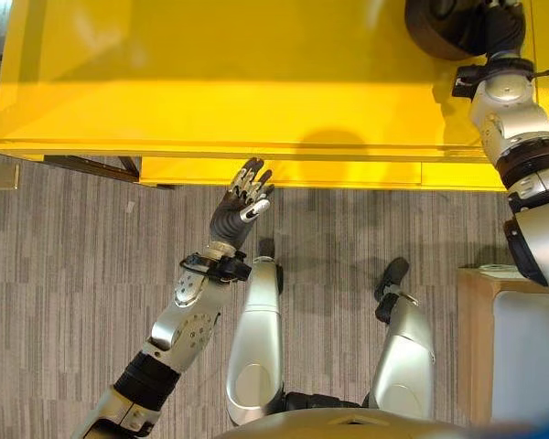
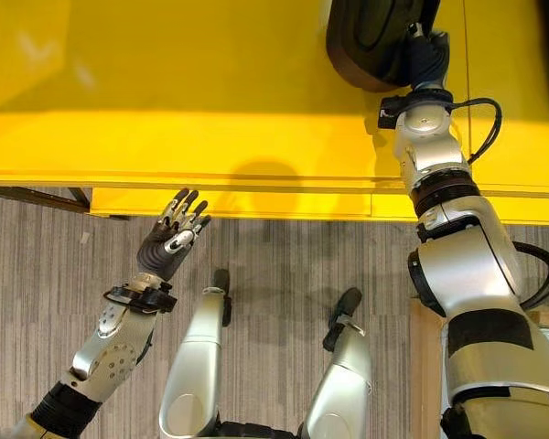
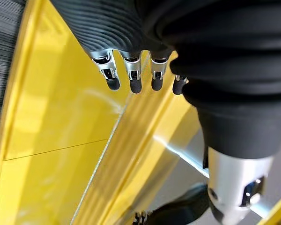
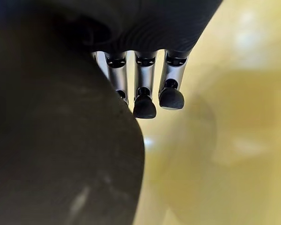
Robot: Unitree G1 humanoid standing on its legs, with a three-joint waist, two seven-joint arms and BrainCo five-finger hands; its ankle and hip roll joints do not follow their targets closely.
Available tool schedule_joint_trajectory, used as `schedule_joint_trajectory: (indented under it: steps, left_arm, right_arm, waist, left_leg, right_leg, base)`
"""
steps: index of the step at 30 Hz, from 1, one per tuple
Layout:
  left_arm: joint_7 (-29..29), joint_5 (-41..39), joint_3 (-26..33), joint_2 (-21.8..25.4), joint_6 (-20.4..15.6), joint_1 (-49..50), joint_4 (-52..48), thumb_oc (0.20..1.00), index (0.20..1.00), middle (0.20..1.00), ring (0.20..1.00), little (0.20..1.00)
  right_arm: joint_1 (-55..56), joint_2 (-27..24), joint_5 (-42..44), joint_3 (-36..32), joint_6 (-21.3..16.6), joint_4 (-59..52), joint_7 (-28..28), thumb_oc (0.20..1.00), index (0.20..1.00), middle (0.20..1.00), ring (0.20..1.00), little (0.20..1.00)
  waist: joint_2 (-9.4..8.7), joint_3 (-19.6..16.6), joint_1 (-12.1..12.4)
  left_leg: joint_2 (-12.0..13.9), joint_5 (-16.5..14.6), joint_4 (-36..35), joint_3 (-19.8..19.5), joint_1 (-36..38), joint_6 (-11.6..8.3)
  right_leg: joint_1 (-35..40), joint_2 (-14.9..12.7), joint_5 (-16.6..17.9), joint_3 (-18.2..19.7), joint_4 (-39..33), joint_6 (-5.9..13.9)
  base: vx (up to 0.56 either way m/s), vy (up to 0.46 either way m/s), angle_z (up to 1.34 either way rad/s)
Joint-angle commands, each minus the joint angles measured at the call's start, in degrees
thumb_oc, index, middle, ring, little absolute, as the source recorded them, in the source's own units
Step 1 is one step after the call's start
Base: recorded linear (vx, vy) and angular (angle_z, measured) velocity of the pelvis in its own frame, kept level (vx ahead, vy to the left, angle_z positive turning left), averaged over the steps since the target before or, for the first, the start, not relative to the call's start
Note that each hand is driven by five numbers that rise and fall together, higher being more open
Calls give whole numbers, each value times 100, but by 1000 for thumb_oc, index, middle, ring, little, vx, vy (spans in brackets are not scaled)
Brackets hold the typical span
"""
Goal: Move parts from the plastic box to the shelf.
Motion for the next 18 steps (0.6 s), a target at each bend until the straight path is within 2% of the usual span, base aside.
schedule_joint_trajectory:
  steps: [1,7,18]
  left_arm:
    - [97,-65,-166,99,-364,179,-333,1000,1000,1000,1000,1000]
    - [101,-57,-206,111,-435,104,-291,1000,1000,1000,1000,1000]
    - [104,-7,-190,95,-532,19,-267,1000,1000,1000,1000,1000]
  right_arm:
    - [-595,-192,31,-4,-384,8,-61,200,200,200,200,200]
    - [-693,-229,-331,187,-276,575,-16,200,200,200,200,200]
    - [-504,-327,-853,278,-160,887,-32,200,200,200,200,200]
  waist:
    - [14,-197,26]
    - [44,-178,-1]
    - [67,-146,-33]
  left_leg:
    - [-164,484,-783,132,49,205]
    - [-182,502,-819,130,86,196]
    - [-200,541,-855,107,103,168]
  right_leg:
    - [-11,-103,-1365,242,1411,10]
    - [-8,-90,-1366,257,1406,-7]
    - [12,-85,-1361,244,1412,-13]
  base:
    - [0,0,0]
    - [-1,1,1]
    - [0,0,0]
